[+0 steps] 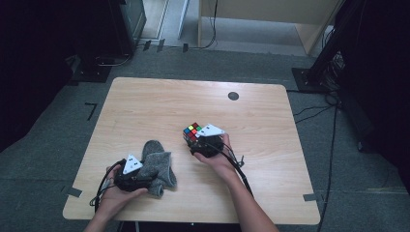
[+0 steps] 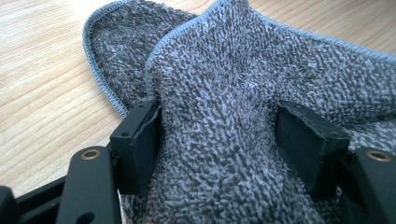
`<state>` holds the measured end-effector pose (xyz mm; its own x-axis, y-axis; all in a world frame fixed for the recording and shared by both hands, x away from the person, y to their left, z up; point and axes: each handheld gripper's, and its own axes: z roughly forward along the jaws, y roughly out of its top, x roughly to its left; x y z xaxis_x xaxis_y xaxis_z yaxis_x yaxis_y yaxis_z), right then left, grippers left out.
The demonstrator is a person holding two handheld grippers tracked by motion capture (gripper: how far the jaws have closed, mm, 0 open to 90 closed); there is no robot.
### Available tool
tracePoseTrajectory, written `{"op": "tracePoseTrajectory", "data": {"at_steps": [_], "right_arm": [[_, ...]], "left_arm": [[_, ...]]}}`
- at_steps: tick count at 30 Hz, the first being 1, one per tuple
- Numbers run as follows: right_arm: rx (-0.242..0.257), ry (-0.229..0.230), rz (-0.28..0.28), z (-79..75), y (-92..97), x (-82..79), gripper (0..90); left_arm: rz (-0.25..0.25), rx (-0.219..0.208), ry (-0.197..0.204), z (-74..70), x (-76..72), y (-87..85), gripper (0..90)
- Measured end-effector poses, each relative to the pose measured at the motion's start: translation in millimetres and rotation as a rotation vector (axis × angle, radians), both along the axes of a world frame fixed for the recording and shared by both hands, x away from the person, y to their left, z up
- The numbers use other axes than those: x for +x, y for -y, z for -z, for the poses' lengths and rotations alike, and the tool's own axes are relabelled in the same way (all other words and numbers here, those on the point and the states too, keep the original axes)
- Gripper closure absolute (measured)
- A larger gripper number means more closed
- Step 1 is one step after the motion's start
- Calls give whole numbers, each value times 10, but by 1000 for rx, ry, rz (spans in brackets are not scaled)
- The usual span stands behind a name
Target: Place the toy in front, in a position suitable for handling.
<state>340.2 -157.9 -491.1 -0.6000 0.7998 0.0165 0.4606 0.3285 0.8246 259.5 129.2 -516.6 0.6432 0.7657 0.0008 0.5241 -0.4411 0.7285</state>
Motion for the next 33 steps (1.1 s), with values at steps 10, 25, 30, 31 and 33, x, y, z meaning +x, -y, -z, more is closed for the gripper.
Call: {"op": "tracePoseTrajectory", "data": {"at_steps": [10,25,30,31,33], "right_arm": [[32,3,17,-125,458,-827,340],[68,60,-140,-101,395,-930,340],[12,63,-137,-97,273,-902,340],[-6,69,-139,-80,247,-906,340],[-14,83,-153,-57,187,-933,341]], "left_arm": [[49,-9,-17,-141,72,169,767],[291,-571,-17,-550,287,490,767],[367,-644,-11,-619,222,583,746],[370,-604,-6,-634,199,641,726],[342,-497,7,-636,169,767,650]]}}
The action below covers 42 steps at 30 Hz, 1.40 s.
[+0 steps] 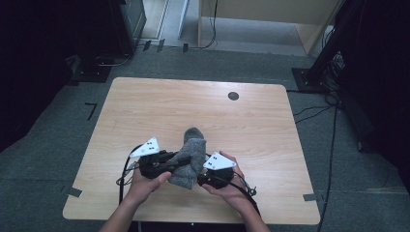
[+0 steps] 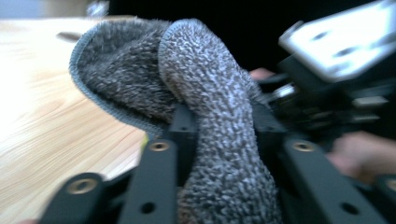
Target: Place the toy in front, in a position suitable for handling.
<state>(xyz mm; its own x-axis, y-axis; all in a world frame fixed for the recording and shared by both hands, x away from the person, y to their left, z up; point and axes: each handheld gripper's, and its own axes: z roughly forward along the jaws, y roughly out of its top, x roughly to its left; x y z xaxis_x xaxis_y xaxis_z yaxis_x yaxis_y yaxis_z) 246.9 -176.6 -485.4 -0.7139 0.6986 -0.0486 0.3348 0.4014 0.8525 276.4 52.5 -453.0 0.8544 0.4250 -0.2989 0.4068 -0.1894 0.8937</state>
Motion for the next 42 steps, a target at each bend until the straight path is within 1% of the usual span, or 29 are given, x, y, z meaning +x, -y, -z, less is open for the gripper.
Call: {"op": "tracePoseTrajectory", "data": {"at_steps": [2,3,4,5,7,9,10,12,14,16,18,20,21,22,24,25,26,27,29,31,32,33,35,36,37,38,39,40,42], "right_arm": [[-61,27,8,29,-71,-48,342],[-76,32,14,44,-85,-61,342],[-79,30,15,67,-90,-75,343],[-72,34,9,78,-82,-80,343],[-58,45,1,77,-82,-116,343],[-73,71,0,46,-94,-151,344],[-75,85,-6,31,-90,-163,344],[-73,96,-8,8,-73,-181,344],[-75,103,-8,1,-67,-194,344],[-64,103,-8,4,-66,-208,344],[-45,103,-12,5,-66,-209,343],[-36,105,-14,3,-75,-220,344],[-44,107,-14,4,-80,-226,344],[-61,110,-13,10,-86,-234,344],[-71,114,-7,11,-76,-234,344],[-70,107,-3,10,-69,-232,344],[-62,107,-1,10,-52,-225,343],[-50,100,4,6,-38,-222,343],[-34,90,6,3,-21,-214,343],[-36,87,1,9,-32,-215,343],[-42,86,-3,16,-43,-218,343],[-47,84,-8,22,-55,-222,343],[-53,87,-14,24,-81,-238,343],[-58,88,-18,17,-91,-249,344],[-67,89,-19,11,-100,-254,344],[-75,93,-17,12,-106,-257,343],[-71,91,-18,14,-107,-254,343],[-67,86,-20,19,-110,-254,344],[-66,87,-23,26,-122,-252,343]], "left_arm": [[-28,54,-19,14,3,76,545],[-63,91,-40,22,15,108,518],[-80,114,-49,27,26,121,440],[-93,131,-67,35,39,130,387],[-104,121,-101,35,50,118,335],[-106,82,-136,20,67,80,367],[-92,55,-149,10,73,53,450],[-84,30,-147,-5,79,9,589],[-110,16,-134,-13,72,-31,649],[-150,1,-121,-23,42,-46,652],[-141,7,-85,-45,-8,-1,616],[-136,87,-59,-56,-39,108,487],[-153,112,-45,-52,-46,129,443],[-176,115,-44,-44,-35,117,417],[-233,77,-91,-13,28,24,418],[-293,71,-112,8,63,-56,451],[-310,73,-119,24,79,-96,519],[-288,61,-133,39,94,-132,557],[-184,18,-140,36,67,-119,575],[-136,10,-95,-3,-4,-35,544],[-121,16,-82,-19,-25,12,487],[-123,43,-67,-26,-31,50,427],[-173,109,-61,5,-6,72,332],[-188,99,-93,38,29,39,319],[-182,55,-155,75,73,-20,309],[-172,37,-179,93,88,-44,334],[-162,35,-179,93,79,-41,345],[-138,39,-160,81,51,-18,364],[-115,85,-104,45,-14,74,332]]}}
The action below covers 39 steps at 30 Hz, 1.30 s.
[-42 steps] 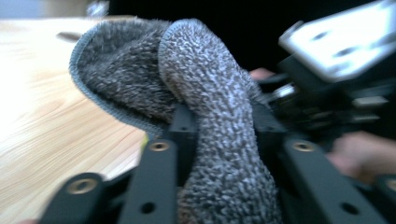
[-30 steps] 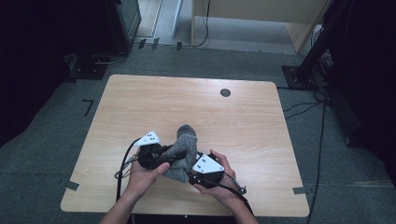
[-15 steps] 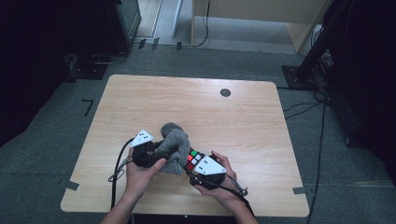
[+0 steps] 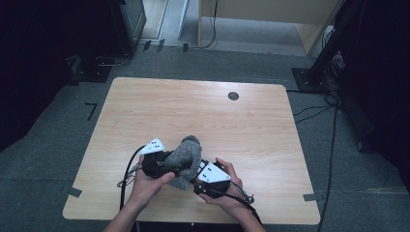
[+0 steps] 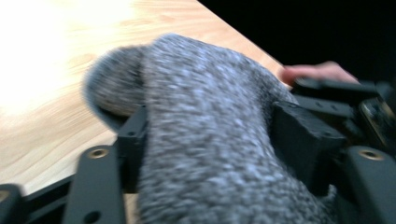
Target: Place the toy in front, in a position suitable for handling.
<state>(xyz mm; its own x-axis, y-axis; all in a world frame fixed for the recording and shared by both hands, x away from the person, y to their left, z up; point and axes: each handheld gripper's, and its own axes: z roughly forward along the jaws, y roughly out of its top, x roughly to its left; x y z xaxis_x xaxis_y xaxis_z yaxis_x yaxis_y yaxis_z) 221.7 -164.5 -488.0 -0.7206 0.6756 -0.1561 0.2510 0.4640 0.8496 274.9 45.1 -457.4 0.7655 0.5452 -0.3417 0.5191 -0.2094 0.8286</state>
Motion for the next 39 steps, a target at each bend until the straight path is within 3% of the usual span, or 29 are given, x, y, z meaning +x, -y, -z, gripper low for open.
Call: {"op": "tracePoseTrajectory", "data": {"at_steps": [1,3,5,7,9,11,13,15,16,17,19,20,21,23,27,29,30,31,32,34,35,37,39], "right_arm": [[-1,2,0,-3,-3,0,344],[5,5,6,-19,0,-6,343],[9,6,13,-31,19,-6,344],[14,4,16,-27,35,0,343],[30,-2,17,-27,42,7,343],[22,6,14,-23,34,8,343],[16,5,14,-25,25,2,343],[19,6,17,-39,30,-4,344],[26,9,15,-50,38,-3,344],[36,6,17,-61,44,-8,343],[37,3,18,-78,50,-7,343],[28,11,18,-69,45,-6,344],[24,10,15,-52,40,-2,344],[19,6,12,-34,30,-2,343],[31,8,18,-58,47,-2,343],[48,9,25,-78,71,5,344],[50,7,26,-84,78,4,343],[57,8,30,-93,80,-2,343],[61,9,28,-102,80,-6,344],[53,15,27,-110,70,-15,344],[50,14,23,-106,67,-18,344],[50,11,22,-95,58,-16,344],[54,9,25,-94,58,-12,343]], "left_arm": [[-5,25,20,-12,-10,26,310],[-26,-8,-5,-8,28,-23,326],[-53,-98,-83,25,109,-163,459],[-72,-104,-99,47,124,-210,598],[-42,-127,-72,30,82,-189,607],[16,-156,-12,-43,-7,-117,573],[53,-122,86,-119,-97,-17,477],[41,-59,134,-121,-120,31,398],[24,-31,129,-105,-108,39,375],[-4,4,98,-73,-74,37,368],[-24,-58,-17,-6,28,-33,332],[-32,-84,-54,10,57,-77,363],[-25,-93,-50,3,52,-93,435],[16,-116,-1,-41,-8,-79,530],[114,-102,169,-170,-169,9,509],[82,-43,240,-175,-211,44,436],[39,9,246,-163,-204,66,398],[4,44,217,-139,-169,77,366],[3,35,172,-107,-119,64,344],[24,-29,70,-58,-41,14,316],[43,-45,48,-53,-31,5,321],[88,-43,77,-77,-82,53,327],[87,20,139,-90,-142,140,270]]}}
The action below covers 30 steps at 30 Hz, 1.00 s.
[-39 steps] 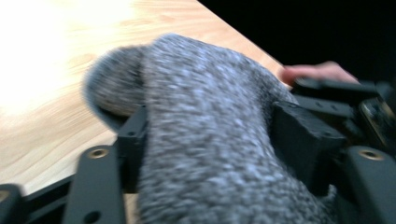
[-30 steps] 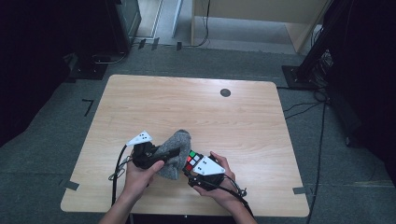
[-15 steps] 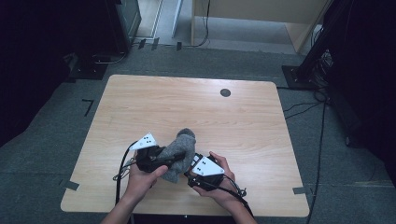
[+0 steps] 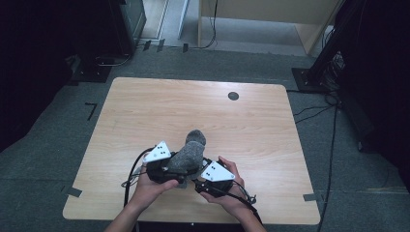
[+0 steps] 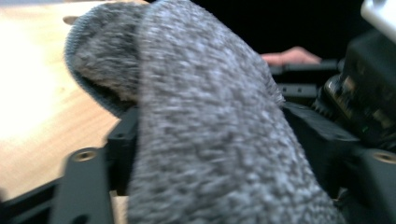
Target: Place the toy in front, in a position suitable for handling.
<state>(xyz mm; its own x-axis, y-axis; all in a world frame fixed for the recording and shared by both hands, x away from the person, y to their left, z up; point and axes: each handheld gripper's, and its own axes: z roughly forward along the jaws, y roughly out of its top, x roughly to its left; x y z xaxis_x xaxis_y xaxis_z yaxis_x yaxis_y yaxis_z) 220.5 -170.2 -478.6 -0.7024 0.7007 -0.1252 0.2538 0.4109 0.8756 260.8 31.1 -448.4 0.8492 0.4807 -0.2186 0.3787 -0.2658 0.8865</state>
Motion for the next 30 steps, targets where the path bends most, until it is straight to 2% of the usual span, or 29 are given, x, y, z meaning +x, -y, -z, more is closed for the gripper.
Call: {"op": "tracePoseTrajectory", "data": {"at_steps": [1,2,5,7,8,10,11,12,13,16,18,20,21,22,23,26,28,30], "right_arm": [[7,-6,2,-7,4,2,344],[6,-8,5,-15,12,3,344],[0,-1,2,-20,18,-4,344],[-3,3,-2,-18,13,-7,344],[2,2,-4,-17,8,-7,344],[10,1,-8,-20,1,-6,344],[9,2,-10,-22,-2,-7,343],[9,3,-8,-23,-4,-8,343],[8,3,-5,-22,3,-6,344],[10,-3,9,-21,36,3,343],[8,-2,10,-22,47,6,344],[7,-3,10,-20,52,11,344],[5,-4,11,-16,53,16,344],[2,-7,15,-10,53,20,343],[0,-9,17,-6,53,22,343],[8,-16,24,-5,51,24,343],[18,-26,19,-3,32,24,343],[9,-30,13,5,-5,12,343]], "left_arm": [[-10,16,15,8,-1,14,274],[-15,7,-2,12,17,0,274],[-60,-82,-123,51,153,-156,309],[-75,-119,-159,63,201,-246,362],[-67,-128,-156,59,195,-253,370],[10,-131,-120,31,129,-193,373],[27,-106,-81,11,77,-134,352],[13,-68,-34,-8,31,-82,299],[2,-46,-6,-20,6,-53,294],[-15,-61,12,-49,-4,-73,274],[-31,-61,48,-87,-22,-103,264],[-22,-65,65,-130,-37,-125,263],[-22,-65,65,-130,-37,-125,280],[-21,-66,101,-166,-68,-147,345],[-20,-67,105,-171,-73,-151,438],[7,-89,116,-167,-104,-154,625],[43,-71,142,-153,-145,-96,675],[72,-27,187,-145,-204,-21,689]]}}
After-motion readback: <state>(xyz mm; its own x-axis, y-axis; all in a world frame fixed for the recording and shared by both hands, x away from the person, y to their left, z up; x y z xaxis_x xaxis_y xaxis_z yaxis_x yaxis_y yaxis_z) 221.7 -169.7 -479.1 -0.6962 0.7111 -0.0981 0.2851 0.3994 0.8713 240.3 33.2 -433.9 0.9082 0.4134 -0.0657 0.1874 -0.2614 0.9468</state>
